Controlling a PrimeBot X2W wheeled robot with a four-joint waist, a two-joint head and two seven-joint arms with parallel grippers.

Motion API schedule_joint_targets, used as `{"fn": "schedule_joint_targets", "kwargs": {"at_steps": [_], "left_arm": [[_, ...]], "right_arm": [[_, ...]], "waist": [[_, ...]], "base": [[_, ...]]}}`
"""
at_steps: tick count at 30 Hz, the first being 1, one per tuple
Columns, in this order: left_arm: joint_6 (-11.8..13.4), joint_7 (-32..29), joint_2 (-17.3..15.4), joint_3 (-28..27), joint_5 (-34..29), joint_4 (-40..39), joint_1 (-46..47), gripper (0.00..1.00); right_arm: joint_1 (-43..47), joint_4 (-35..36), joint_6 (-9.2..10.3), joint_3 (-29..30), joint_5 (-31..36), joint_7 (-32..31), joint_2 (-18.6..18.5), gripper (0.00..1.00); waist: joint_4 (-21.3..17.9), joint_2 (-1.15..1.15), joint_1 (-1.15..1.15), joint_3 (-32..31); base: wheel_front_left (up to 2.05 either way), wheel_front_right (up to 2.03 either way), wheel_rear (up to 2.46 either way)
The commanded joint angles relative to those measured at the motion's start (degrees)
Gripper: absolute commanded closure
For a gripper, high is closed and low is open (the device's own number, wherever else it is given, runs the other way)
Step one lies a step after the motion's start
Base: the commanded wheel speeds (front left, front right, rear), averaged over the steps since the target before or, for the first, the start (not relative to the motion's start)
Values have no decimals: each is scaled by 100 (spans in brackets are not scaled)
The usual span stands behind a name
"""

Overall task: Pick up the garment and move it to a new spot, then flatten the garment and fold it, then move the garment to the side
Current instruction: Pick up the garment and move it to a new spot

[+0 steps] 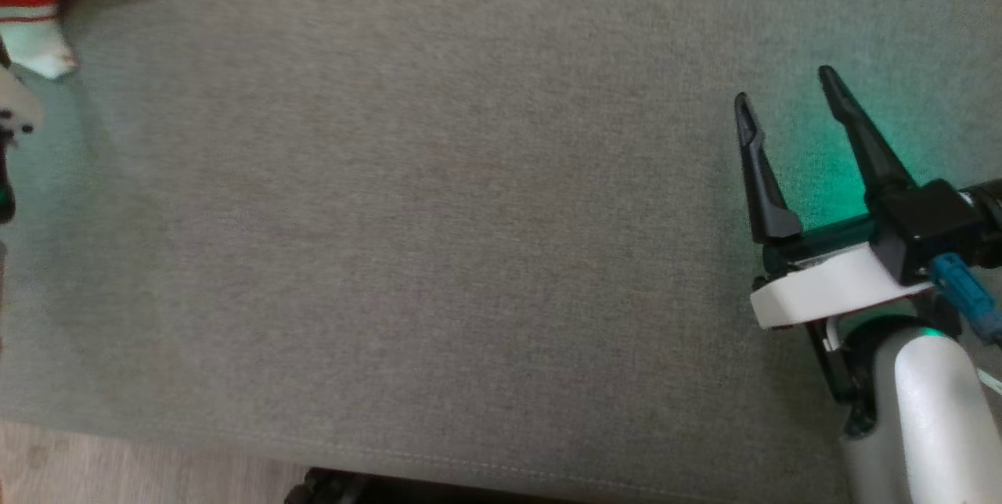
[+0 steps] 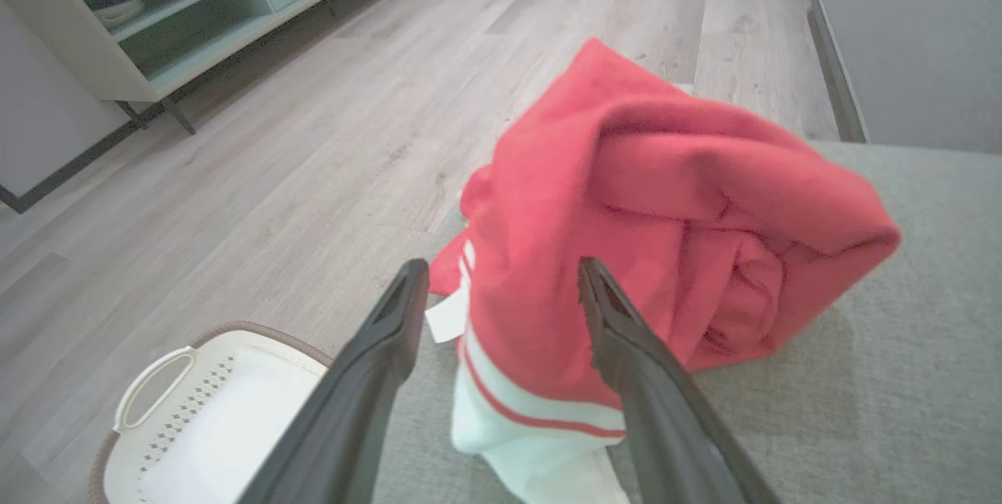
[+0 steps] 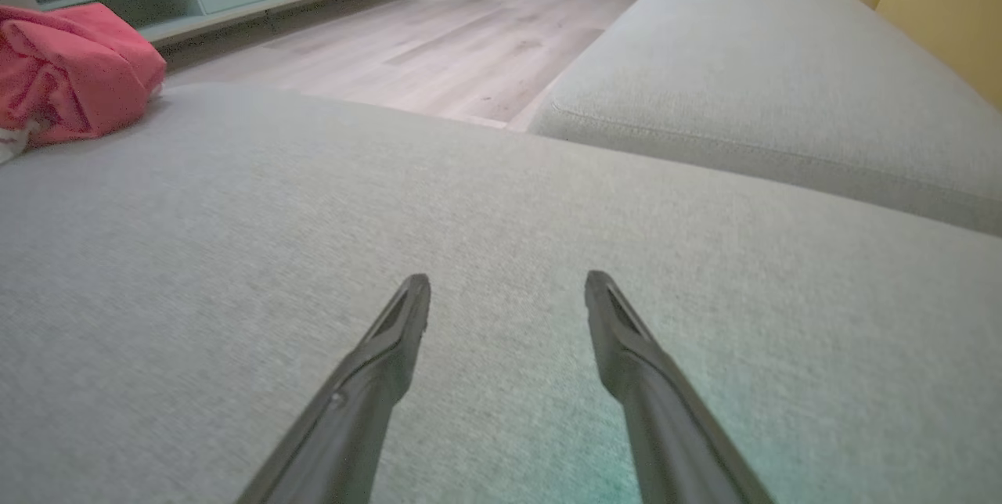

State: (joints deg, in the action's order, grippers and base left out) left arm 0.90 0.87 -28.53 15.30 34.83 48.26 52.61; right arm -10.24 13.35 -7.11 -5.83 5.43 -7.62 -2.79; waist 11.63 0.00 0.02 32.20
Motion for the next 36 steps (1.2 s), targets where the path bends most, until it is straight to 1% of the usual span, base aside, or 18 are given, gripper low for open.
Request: {"fn": "schedule_joint_targets", "kwargs": {"at_steps": [1,6,7,8,9,16,22,26,29,30,33,36], "left_arm": [[-21,51,-385,-157,-45,-28,233,0],[-82,237,-362,-29,-184,632,634,0],[-114,281,-350,-8,-198,736,694,15],[-153,326,-336,12,-209,828,755,78],[-194,383,-326,32,-220,910,810,100],[-319,746,-398,136,-331,1333,1127,100],[-549,897,-573,246,-400,1295,1405,100],[-650,789,-726,481,-590,1114,1574,100],[-707,655,-770,666,-708,881,1679,100],[-707,655,-770,666,-708,881,1679,100],[-740,435,-702,829,-762,561,1745,100],[-761,172,-509,971,-744,154,1783,100]], "right_arm": [[-14,240,-37,-123,34,-36,-9,0],[31,251,-37,-40,27,25,-9,0],[35,236,-37,-32,18,44,-9,0],[34,213,-37,-25,7,63,-9,0],[26,181,-37,-18,-9,82,-9,0],[-57,-136,-37,-97,-200,245,-9,0],[-66,-566,-37,-67,-543,553,-9,0],[3,-946,-37,-44,-813,795,-9,0],[133,-1254,-37,-67,-1041,977,-9,0],[133,-1254,-37,-67,-1041,977,-9,0],[292,-1524,-37,-116,-1237,1130,-9,0],[432,-1741,-37,-108,-1382,1242,-9,0]], "waist": [[-143,0,-2,260],[-170,0,-2,392],[-174,0,-2,390],[-176,0,-2,378],[-176,0,-2,354],[-263,0,-2,-61],[-506,0,-2,-824],[-788,0,-2,-1478],[-1039,0,-2,-1992],[-1039,0,-2,-1992],[-1298,0,-2,-2436],[-1515,0,-2,-2770]], "base": [[0,0,0],[0,0,0],[0,0,0],[0,0,0],[0,0,0],[0,0,0],[0,0,0],[0,0,0],[0,0,0],[0,0,0],[0,0,0],[0,0,0]]}}
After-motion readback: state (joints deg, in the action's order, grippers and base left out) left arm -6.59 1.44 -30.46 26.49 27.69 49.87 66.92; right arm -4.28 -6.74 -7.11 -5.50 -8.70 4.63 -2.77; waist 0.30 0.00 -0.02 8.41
